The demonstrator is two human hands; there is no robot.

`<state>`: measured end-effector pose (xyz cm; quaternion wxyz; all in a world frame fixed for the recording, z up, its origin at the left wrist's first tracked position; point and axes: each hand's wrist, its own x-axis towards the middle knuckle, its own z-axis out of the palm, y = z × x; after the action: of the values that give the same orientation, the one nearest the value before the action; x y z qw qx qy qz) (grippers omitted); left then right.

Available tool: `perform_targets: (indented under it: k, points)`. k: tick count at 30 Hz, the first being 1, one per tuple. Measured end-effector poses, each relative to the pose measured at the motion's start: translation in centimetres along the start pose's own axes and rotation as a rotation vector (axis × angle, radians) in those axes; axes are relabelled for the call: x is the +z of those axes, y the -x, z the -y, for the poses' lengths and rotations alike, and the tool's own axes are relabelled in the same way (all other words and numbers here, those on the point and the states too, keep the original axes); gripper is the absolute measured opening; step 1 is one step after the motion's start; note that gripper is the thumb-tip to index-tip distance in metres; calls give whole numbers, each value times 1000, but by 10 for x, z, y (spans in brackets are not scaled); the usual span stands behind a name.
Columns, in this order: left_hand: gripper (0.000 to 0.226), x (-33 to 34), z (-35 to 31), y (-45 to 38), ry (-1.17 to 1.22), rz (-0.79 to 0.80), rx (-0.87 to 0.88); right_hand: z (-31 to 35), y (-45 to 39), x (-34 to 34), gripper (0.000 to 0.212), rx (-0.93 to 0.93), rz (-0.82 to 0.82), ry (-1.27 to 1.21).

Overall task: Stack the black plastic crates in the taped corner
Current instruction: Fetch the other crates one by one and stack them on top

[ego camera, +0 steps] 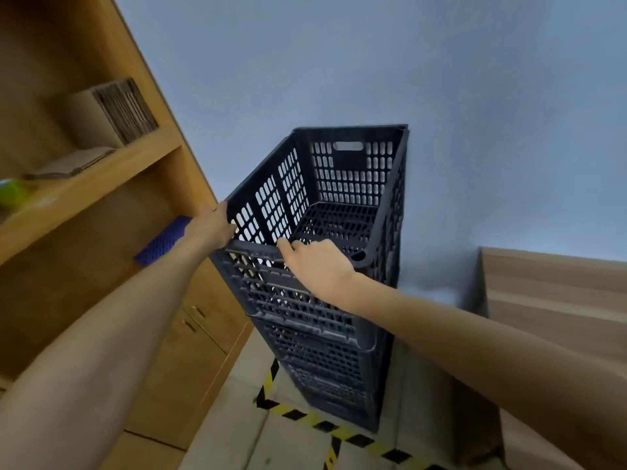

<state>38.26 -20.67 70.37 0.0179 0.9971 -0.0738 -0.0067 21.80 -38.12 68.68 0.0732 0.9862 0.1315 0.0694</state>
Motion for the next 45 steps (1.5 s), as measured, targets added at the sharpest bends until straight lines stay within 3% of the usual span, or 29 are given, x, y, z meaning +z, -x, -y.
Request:
perform_targets:
  k: [3, 7, 13, 17, 29, 38, 45]
  points:
    - [50, -2, 6, -9, -73, -38, 62, 3, 2, 1, 62, 35, -10, 32]
    - [39, 3, 9, -17, -177, -73, 132, 2, -4, 11, 40, 55, -41, 43]
    - [47, 4, 12, -19, -203, -67, 181, 5, -6, 22, 27, 88, -162, 41]
    - [42, 0, 10, -14, -161, -27, 134, 6, 3, 18, 34, 92, -239, 47]
    - [43, 0, 1, 4, -154, -16, 81, -17, 15, 21, 31, -11, -181, 99]
    - [26, -2, -37, 63, -209, -68, 142, -65, 64, 29, 42, -106, -242, 135]
    - [24, -14, -76, 115, -244, -67, 204, -105, 111, 28, 30, -133, -284, 85]
